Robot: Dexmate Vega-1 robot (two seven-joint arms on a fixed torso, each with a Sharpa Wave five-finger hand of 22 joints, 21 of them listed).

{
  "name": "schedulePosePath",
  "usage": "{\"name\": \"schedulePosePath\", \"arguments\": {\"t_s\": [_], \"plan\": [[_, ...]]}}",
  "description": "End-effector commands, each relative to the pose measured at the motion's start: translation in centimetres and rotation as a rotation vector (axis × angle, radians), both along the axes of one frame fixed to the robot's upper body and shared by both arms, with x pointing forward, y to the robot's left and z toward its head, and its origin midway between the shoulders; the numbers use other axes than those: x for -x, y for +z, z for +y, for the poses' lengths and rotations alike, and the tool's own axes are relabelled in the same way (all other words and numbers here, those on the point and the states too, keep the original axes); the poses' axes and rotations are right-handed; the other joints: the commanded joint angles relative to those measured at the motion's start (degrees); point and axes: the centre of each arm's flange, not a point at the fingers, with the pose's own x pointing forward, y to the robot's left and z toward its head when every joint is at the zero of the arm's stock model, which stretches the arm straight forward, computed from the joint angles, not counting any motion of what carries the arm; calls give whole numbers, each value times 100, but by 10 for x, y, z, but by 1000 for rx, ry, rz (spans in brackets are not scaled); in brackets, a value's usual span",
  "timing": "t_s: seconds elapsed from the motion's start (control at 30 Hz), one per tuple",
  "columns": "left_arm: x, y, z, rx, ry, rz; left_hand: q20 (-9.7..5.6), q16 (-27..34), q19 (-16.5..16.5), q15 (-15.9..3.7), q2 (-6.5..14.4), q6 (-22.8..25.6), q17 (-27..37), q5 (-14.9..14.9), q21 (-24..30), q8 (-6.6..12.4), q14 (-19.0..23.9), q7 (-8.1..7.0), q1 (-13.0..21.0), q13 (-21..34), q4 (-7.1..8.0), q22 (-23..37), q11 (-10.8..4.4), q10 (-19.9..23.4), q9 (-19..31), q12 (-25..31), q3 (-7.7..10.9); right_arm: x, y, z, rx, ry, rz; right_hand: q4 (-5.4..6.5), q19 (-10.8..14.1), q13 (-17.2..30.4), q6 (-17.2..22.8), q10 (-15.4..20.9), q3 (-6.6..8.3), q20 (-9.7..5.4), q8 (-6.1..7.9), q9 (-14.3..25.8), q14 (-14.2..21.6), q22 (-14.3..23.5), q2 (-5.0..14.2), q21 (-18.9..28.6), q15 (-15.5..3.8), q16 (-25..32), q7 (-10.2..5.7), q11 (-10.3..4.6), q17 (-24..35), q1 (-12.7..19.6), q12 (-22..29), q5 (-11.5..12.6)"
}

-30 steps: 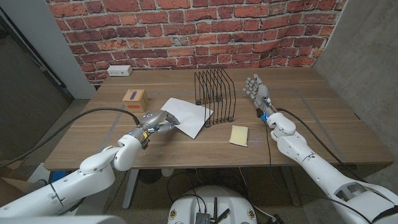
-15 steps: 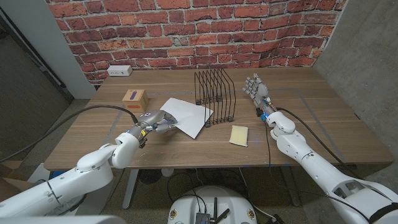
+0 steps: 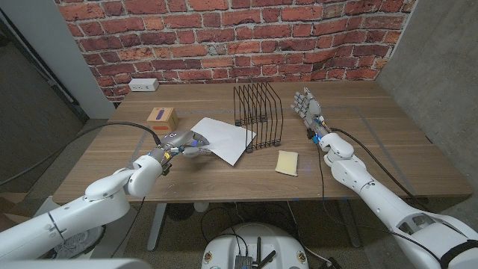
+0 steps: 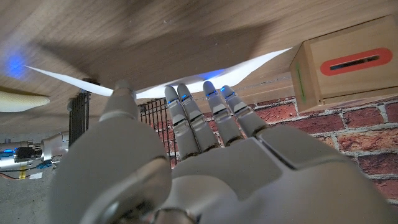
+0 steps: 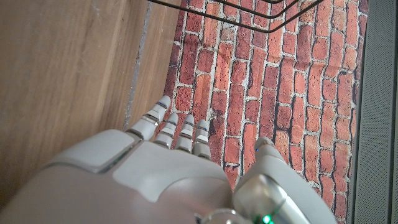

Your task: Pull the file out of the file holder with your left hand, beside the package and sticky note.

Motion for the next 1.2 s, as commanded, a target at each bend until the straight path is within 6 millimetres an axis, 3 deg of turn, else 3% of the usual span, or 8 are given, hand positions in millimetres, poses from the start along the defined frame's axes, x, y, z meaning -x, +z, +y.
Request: {"name": "schedulePosePath", "arguments": {"t_s": [0.03, 0.37, 0.73, 1.2], "plan": [[-2, 4, 9, 23, -37, 54, -806, -12, -173, -857, -89, -341, 13, -13, 8, -28, -310, -28, -265, 2, -2, 4, 64, -362, -10, -16, -59, -1, 2, 1, 2, -1, -3, 23, 7, 18, 55, 43, 19, 23, 32, 9, 38, 23, 309, 34, 9, 20, 12, -13, 24, 12, 19, 38], [0, 4, 12, 46, -47, 55, -761, -17, -349, -709, -104, -736, 30, -41, 8, -24, -707, -10, -713, -7, 94, 3, 152, -774, -19, -16, -131, -1, 1, 4, 0, 0, -4, 26, 5, 18, 58, 42, 20, 23, 32, 9, 37, 23, 311, 34, 4, 20, 12, -4, 26, 10, 18, 38], [4, 12, 17, 123, -54, 29, -751, -7, -597, -637, 120, -1159, 34, -53, -10, -43, -1094, -26, -1113, -18, 210, 8, 201, -1218, -30, -25, -98, 3, 0, 4, 6, 0, -11, 27, 2, 18, 54, 42, 19, 18, 30, 9, 28, 23, 309, 33, 9, 17, 10, -6, 26, 8, 18, 38], [-3, 22, 23, 267, -114, -7, -728, 5, -628, -571, 339, -1271, 31, -31, 15, -20, -1205, 83, -1209, -21, 238, 7, 286, -1391, -34, -20, -9, 9, 2, 7, 13, -3, -19, 24, -8, 18, 46, 38, 20, 1, 28, 8, 6, 23, 306, 30, -7, 7, -4, -9, 25, 12, 17, 38]]}}
